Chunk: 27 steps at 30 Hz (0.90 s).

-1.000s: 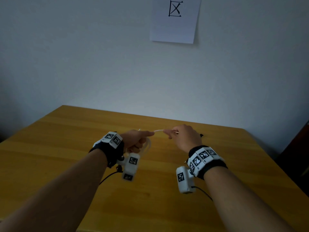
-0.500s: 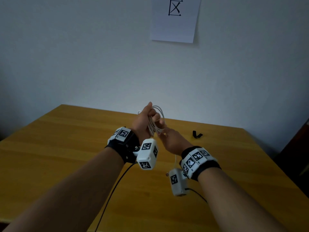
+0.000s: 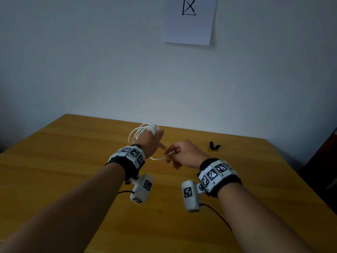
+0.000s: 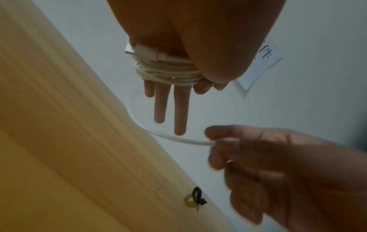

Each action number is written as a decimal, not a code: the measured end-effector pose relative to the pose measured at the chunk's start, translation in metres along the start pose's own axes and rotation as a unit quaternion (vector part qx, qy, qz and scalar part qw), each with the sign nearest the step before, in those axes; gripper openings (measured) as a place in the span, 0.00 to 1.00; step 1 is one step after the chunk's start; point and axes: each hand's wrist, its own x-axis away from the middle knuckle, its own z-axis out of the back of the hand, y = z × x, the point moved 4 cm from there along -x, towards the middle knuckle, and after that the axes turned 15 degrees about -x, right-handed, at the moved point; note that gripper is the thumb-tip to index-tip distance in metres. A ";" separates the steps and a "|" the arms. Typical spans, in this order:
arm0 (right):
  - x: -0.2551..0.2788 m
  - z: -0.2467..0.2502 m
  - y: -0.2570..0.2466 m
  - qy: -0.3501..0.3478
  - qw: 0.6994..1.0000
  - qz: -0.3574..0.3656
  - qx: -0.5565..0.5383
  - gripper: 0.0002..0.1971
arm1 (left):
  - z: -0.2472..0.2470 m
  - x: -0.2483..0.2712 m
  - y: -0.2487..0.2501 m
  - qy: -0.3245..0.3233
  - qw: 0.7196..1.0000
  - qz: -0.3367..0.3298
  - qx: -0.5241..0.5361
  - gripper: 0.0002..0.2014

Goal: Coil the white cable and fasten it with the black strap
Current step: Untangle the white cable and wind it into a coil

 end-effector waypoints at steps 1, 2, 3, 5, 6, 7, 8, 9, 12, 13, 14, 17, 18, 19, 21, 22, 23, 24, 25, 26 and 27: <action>-0.001 0.003 0.000 0.019 1.000 0.019 -0.007 0.07 | -0.004 0.002 -0.003 -0.029 0.999 0.011 -0.022 0.31; -0.002 0.006 0.001 0.037 0.999 0.033 -0.017 0.07 | -0.009 0.005 -0.007 -0.065 0.997 0.026 -0.039 0.35; -0.003 0.009 0.002 0.054 0.997 0.041 -0.031 0.08 | -0.014 0.007 -0.011 -0.101 0.993 0.042 -0.053 0.39; -0.003 0.013 0.003 0.066 0.995 0.045 -0.061 0.08 | -0.022 0.010 -0.014 -0.161 0.983 0.074 -0.055 0.41; -0.004 0.012 0.004 0.057 0.995 0.041 -0.077 0.07 | -0.026 0.011 -0.014 -0.180 0.979 0.085 -0.037 0.39; -0.004 0.010 0.005 0.044 0.994 0.035 -0.098 0.05 | -0.030 0.012 -0.013 -0.193 0.977 0.088 -0.003 0.37; -0.003 0.008 0.006 0.030 0.991 0.024 -0.125 0.04 | -0.034 0.010 -0.010 -0.197 0.976 0.086 0.036 0.35; -0.003 0.006 0.007 0.018 0.986 0.012 -0.164 0.03 | -0.037 0.008 -0.008 -0.188 0.977 0.079 0.064 0.35; -0.003 0.005 0.007 -0.007 0.968 -0.011 -0.250 0.05 | -0.037 0.000 -0.003 -0.123 0.988 0.079 0.054 0.30; -0.004 0.006 0.008 -0.006 0.968 -0.014 -0.252 0.05 | -0.035 -0.001 -0.003 -0.114 0.989 0.083 0.042 0.28; -0.004 0.009 0.008 -0.001 0.971 -0.017 -0.239 0.05 | -0.034 -0.003 -0.004 -0.112 0.989 0.089 0.040 0.27; -0.004 0.013 0.014 -0.009 0.984 -0.034 -0.174 0.05 | -0.033 -0.005 -0.004 -0.113 0.979 0.123 0.113 0.24; -0.004 0.012 0.016 -0.023 0.986 -0.045 -0.159 0.05 | -0.033 -0.005 -0.003 -0.107 0.970 0.139 0.169 0.25; -0.004 0.010 0.018 -0.040 0.986 -0.052 -0.150 0.05 | -0.032 -0.004 -0.001 -0.093 0.959 0.151 0.219 0.26; -0.003 0.006 0.019 -0.069 0.987 -0.049 -0.134 0.04 | -0.028 -0.004 0.003 -0.059 0.948 0.157 0.269 0.25; -0.004 0.005 0.018 -0.071 0.989 -0.036 -0.123 0.04 | -0.028 -0.005 0.003 -0.055 0.950 0.160 0.263 0.24; -0.005 0.006 0.017 -0.066 0.991 -0.019 -0.114 0.04 | -0.029 -0.003 0.003 -0.067 0.953 0.161 0.247 0.24; -0.005 0.007 0.016 -0.055 0.993 -0.002 -0.109 0.03 | -0.031 -0.002 0.004 -0.093 0.955 0.160 0.231 0.25; -0.006 0.008 0.015 -0.041 0.993 0.012 -0.111 0.03 | -0.035 0.000 0.005 -0.122 0.955 0.155 0.222 0.26; -0.007 0.010 0.014 -0.026 0.993 0.023 -0.110 0.03 | -0.037 0.002 0.005 -0.143 0.954 0.151 0.216 0.28; -0.008 0.011 0.013 -0.013 0.994 0.032 -0.103 0.03 | -0.039 0.003 0.006 -0.150 0.956 0.148 0.206 0.29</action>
